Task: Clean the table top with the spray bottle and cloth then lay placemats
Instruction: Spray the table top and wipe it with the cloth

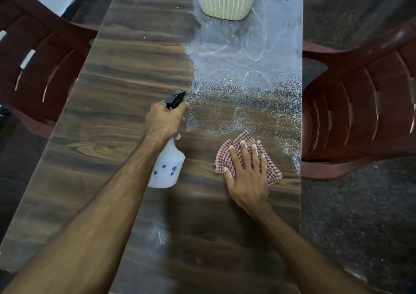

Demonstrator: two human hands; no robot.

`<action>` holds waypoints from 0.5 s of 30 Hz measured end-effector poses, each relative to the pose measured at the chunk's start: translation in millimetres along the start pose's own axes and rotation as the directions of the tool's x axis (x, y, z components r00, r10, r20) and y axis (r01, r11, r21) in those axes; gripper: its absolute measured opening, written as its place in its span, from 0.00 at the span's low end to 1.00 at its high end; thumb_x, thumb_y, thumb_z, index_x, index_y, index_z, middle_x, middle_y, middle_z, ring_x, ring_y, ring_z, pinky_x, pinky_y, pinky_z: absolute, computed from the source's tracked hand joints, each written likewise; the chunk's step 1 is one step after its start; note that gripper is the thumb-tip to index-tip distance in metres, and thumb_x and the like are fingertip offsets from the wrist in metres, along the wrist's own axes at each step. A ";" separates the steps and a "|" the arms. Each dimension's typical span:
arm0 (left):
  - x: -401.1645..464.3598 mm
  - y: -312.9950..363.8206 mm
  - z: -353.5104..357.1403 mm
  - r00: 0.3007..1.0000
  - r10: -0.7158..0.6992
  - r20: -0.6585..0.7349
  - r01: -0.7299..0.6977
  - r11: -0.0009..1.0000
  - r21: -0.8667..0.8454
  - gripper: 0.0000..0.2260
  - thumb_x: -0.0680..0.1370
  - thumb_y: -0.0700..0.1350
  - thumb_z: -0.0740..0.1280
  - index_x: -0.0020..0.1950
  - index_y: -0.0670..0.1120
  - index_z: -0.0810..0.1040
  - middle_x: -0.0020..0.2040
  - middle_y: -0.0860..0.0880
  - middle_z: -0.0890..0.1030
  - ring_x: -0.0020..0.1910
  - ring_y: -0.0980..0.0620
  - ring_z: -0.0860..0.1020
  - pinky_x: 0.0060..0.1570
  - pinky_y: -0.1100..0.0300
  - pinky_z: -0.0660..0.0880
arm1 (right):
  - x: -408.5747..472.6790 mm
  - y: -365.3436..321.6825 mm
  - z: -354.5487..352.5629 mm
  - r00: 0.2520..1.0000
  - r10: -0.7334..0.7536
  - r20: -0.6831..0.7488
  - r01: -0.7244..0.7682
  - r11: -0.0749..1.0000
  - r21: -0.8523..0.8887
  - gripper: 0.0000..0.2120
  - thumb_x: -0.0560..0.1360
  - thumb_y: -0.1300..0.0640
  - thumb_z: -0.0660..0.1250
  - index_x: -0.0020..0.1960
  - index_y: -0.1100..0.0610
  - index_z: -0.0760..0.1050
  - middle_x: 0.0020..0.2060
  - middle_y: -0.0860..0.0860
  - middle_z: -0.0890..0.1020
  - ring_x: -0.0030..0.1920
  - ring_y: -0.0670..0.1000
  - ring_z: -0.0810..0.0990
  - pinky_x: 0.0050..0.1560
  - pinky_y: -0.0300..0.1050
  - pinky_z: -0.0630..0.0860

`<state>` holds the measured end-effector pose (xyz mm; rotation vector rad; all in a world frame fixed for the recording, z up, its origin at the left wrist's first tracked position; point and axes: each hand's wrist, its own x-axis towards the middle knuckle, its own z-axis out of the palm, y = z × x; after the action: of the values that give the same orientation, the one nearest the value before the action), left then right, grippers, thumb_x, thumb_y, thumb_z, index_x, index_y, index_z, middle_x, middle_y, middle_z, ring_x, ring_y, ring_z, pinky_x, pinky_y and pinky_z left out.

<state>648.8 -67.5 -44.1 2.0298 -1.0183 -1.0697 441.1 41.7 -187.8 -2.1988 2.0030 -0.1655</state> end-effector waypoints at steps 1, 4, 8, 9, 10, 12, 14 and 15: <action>4.3 3.6 1.5 1.000 -0.006 0.014 0.006 1.000 -0.003 0.11 0.74 0.53 0.70 0.41 0.46 0.82 0.35 0.47 0.84 0.23 0.47 0.75 0.35 0.54 0.75 | -0.1 0.0 0.8 1.000 0.000 -0.007 0.000 1.000 0.002 0.29 0.79 0.40 0.54 0.77 0.49 0.65 0.77 0.54 0.64 0.77 0.60 0.60 0.76 0.61 0.55; 17.5 10.7 5.4 0.998 -0.016 0.053 0.016 1.000 0.001 0.16 0.67 0.57 0.68 0.37 0.43 0.82 0.33 0.44 0.82 0.26 0.46 0.75 0.37 0.49 0.76 | 0.3 2.9 3.0 1.000 -0.002 0.000 0.002 1.000 0.004 0.29 0.79 0.40 0.54 0.77 0.49 0.64 0.78 0.54 0.63 0.77 0.60 0.60 0.75 0.59 0.54; 30.0 15.1 8.6 0.997 0.024 0.075 -0.023 1.000 -0.017 0.16 0.69 0.56 0.69 0.39 0.43 0.82 0.35 0.45 0.84 0.26 0.47 0.75 0.38 0.49 0.77 | 16.0 16.1 1.2 0.998 -0.008 0.058 0.009 1.000 -0.019 0.31 0.79 0.37 0.50 0.79 0.46 0.58 0.80 0.51 0.56 0.79 0.57 0.55 0.77 0.58 0.51; 31.2 15.5 8.3 0.995 0.043 0.092 -0.041 0.999 -0.025 0.13 0.71 0.55 0.69 0.40 0.45 0.82 0.37 0.46 0.85 0.27 0.49 0.76 0.38 0.50 0.77 | 25.3 23.6 -1.2 0.997 0.011 0.080 -0.009 1.000 -0.017 0.31 0.79 0.37 0.48 0.80 0.46 0.55 0.80 0.50 0.53 0.80 0.56 0.51 0.78 0.58 0.48; 32.6 15.5 7.6 0.992 0.061 0.112 -0.058 0.998 -0.028 0.09 0.73 0.54 0.70 0.41 0.49 0.82 0.38 0.47 0.85 0.27 0.50 0.76 0.38 0.51 0.76 | 36.8 32.3 -4.9 0.993 0.045 0.105 -0.043 0.999 -0.017 0.32 0.79 0.36 0.46 0.81 0.45 0.51 0.81 0.50 0.50 0.80 0.55 0.46 0.78 0.58 0.45; 35.4 14.1 4.8 0.988 0.084 0.132 -0.079 0.996 -0.040 0.05 0.76 0.52 0.70 0.41 0.53 0.79 0.40 0.47 0.85 0.29 0.49 0.76 0.35 0.54 0.75 | 65.0 50.5 -11.3 0.983 0.136 0.122 -0.133 0.991 -0.030 0.33 0.79 0.35 0.42 0.81 0.46 0.47 0.81 0.51 0.46 0.80 0.55 0.41 0.78 0.60 0.40; 37.5 13.8 1.1 0.988 0.082 0.131 -0.069 0.993 -0.101 0.04 0.77 0.50 0.69 0.43 0.53 0.79 0.43 0.43 0.85 0.31 0.46 0.76 0.29 0.57 0.73 | 96.1 59.2 -18.0 0.971 0.216 0.106 -0.214 0.976 -0.029 0.34 0.79 0.35 0.42 0.81 0.48 0.48 0.81 0.53 0.46 0.80 0.56 0.40 0.78 0.62 0.40; 38.0 14.6 -1.4 0.988 0.080 0.132 -0.061 0.988 -0.143 0.03 0.78 0.48 0.69 0.44 0.52 0.80 0.44 0.41 0.85 0.32 0.46 0.75 0.25 0.59 0.72 | 110.2 57.2 -18.7 0.965 0.238 0.105 -0.237 0.971 -0.030 0.34 0.79 0.35 0.42 0.81 0.49 0.48 0.81 0.54 0.46 0.80 0.57 0.41 0.77 0.63 0.41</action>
<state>659.2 -106.9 -46.4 1.8173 -1.0466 -1.2208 392.2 -73.9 -183.5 -1.9104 2.1911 0.0008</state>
